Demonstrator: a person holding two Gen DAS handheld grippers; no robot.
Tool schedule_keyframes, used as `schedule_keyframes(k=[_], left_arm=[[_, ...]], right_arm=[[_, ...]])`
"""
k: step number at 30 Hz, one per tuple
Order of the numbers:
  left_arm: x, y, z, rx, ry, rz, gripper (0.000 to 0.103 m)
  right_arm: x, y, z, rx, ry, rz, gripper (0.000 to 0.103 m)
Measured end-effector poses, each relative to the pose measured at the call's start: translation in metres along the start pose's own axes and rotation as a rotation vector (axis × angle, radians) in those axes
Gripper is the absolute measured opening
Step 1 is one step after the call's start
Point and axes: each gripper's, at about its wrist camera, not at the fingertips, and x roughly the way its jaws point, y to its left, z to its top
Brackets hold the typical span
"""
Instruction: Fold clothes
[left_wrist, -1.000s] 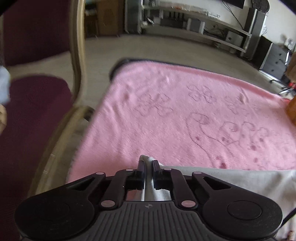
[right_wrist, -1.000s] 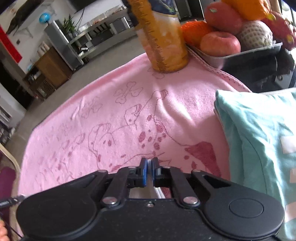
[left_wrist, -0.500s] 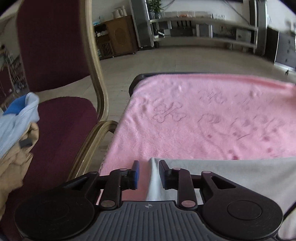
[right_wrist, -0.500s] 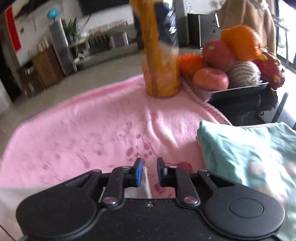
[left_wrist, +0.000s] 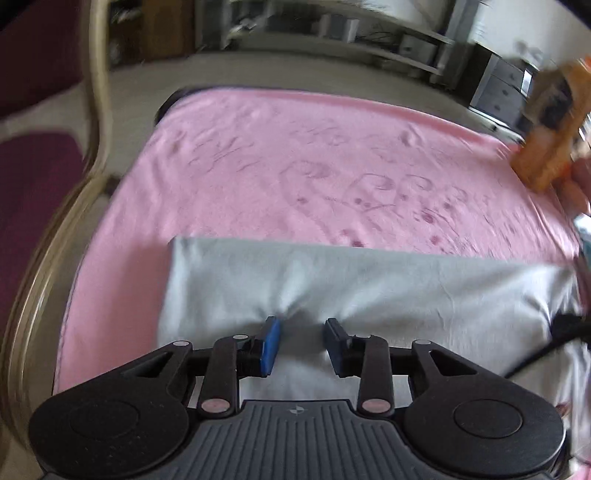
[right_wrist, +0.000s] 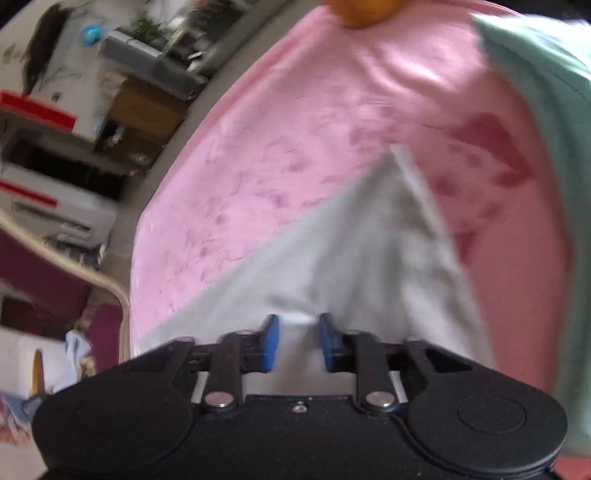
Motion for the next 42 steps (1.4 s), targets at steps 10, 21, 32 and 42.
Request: schedule_keyframes(k=[10, 21, 32, 42], left_arm=[[-0.057, 0.043, -0.039, -0.012, 0.005, 0.220, 0.020], [-0.051, 0.024, -0.052, -0.003, -0.043, 0.119, 0.022], [-0.089, 0.047, -0.092, -0.029, 0.033, 0.238, 0.026], [-0.085, 0.017, -0.116, 0.071, 0.109, 0.149, 0.033]], right_arm=[[-0.069, 0.001, -0.030, -0.179, -0.276, -0.415, 0.021], [-0.028, -0.008, -0.038, -0.014, -0.066, -0.039, 0.020], [-0.092, -0.035, -0.067, 0.009, -0.229, -0.279, 0.020], [-0.039, -0.006, -0.105, -0.106, 0.057, 0.023, 0.025]])
